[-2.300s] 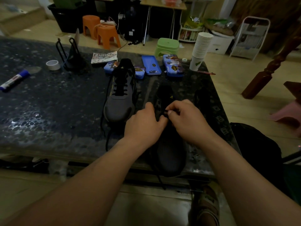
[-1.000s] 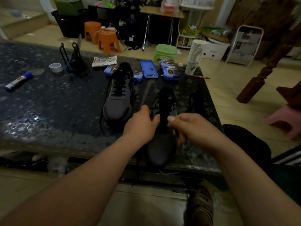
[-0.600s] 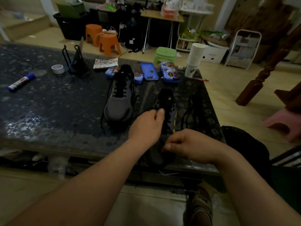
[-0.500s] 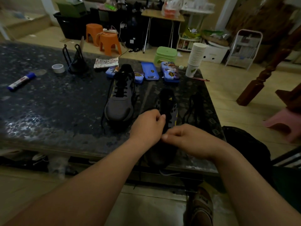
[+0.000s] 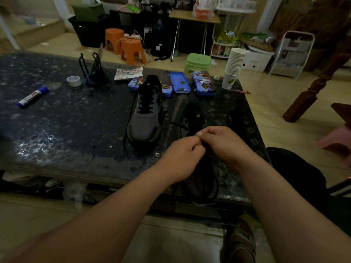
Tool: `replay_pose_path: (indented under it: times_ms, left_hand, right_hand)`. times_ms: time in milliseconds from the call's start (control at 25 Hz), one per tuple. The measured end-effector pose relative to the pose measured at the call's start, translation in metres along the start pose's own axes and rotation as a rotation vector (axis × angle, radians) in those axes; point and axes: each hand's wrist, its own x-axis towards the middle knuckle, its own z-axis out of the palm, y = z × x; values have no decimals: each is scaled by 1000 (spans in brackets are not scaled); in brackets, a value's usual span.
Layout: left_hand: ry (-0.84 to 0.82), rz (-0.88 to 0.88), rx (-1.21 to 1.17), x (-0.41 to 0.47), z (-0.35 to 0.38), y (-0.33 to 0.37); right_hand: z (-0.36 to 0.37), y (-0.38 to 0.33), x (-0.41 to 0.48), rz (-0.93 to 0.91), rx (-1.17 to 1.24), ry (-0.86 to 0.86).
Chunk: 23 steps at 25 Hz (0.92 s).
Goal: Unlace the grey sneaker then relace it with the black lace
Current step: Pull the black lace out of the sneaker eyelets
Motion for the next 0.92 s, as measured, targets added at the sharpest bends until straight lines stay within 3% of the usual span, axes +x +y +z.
replay_pose_path:
  times_ms: [200, 400, 480, 600, 760, 920]
  left_hand:
    - [-142, -96, -8, -4, -2, 3]
    - [333, -127, 58, 5, 6, -15]
    - [333, -198, 41, 13, 3, -26]
    - [263, -189, 71, 18, 1, -32]
    - [330, -50, 165, 21, 7, -32]
    - [298, -51, 236, 33, 1, -29]
  right_hand:
    - [7, -4, 2, -54, -154, 6]
    - [-3, -7, -1, 119, 262, -59]
    - [-21, -6, -14, 108, 328, -183]
    - [-42, 3, -27, 7, 83, -341]
    - [-40, 9, -21, -14, -159, -144]
    - [-11, 6, -4, -55, -255, 61]
